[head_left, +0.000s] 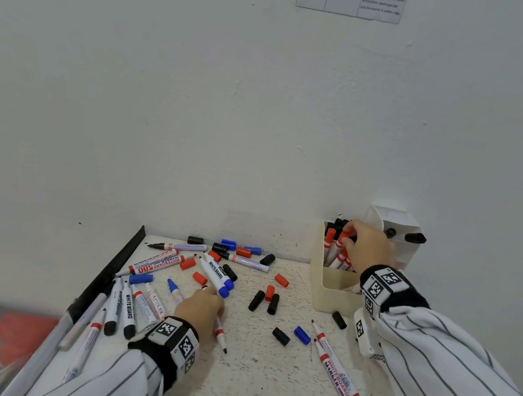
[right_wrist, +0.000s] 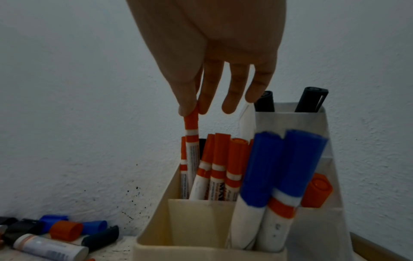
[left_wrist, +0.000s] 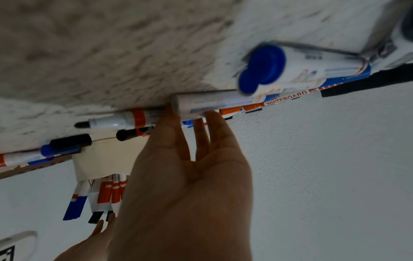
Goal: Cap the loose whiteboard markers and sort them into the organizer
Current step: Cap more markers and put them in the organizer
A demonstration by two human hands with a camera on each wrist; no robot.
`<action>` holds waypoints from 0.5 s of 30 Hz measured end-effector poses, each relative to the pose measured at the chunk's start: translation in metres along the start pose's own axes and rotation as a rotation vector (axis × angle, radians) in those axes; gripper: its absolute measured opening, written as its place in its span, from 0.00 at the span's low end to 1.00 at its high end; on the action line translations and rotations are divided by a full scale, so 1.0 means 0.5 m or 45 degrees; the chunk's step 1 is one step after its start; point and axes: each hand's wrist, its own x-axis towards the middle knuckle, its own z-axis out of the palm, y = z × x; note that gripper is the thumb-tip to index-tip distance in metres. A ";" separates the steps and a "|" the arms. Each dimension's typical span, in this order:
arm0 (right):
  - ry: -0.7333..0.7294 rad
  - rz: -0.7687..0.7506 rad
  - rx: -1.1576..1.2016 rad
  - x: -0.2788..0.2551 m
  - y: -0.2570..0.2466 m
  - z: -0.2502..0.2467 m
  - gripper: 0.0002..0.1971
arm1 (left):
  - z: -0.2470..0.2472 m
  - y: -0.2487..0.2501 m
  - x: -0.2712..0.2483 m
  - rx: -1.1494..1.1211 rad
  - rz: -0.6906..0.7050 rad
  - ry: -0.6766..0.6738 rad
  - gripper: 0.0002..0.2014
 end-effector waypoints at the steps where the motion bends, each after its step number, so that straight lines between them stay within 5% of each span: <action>1: -0.003 -0.008 -0.030 -0.001 -0.002 0.002 0.11 | -0.002 0.000 -0.001 0.015 0.009 0.000 0.18; 5: -0.118 -0.020 -0.118 -0.007 -0.016 0.007 0.19 | -0.012 0.002 -0.007 0.003 0.011 0.076 0.17; 12: -0.302 0.041 -0.254 -0.019 -0.029 -0.002 0.24 | -0.038 0.026 -0.028 -0.271 -0.029 0.450 0.18; 15: -0.324 0.032 -0.317 -0.017 -0.030 -0.003 0.23 | -0.044 0.040 -0.034 -0.467 -0.054 0.459 0.19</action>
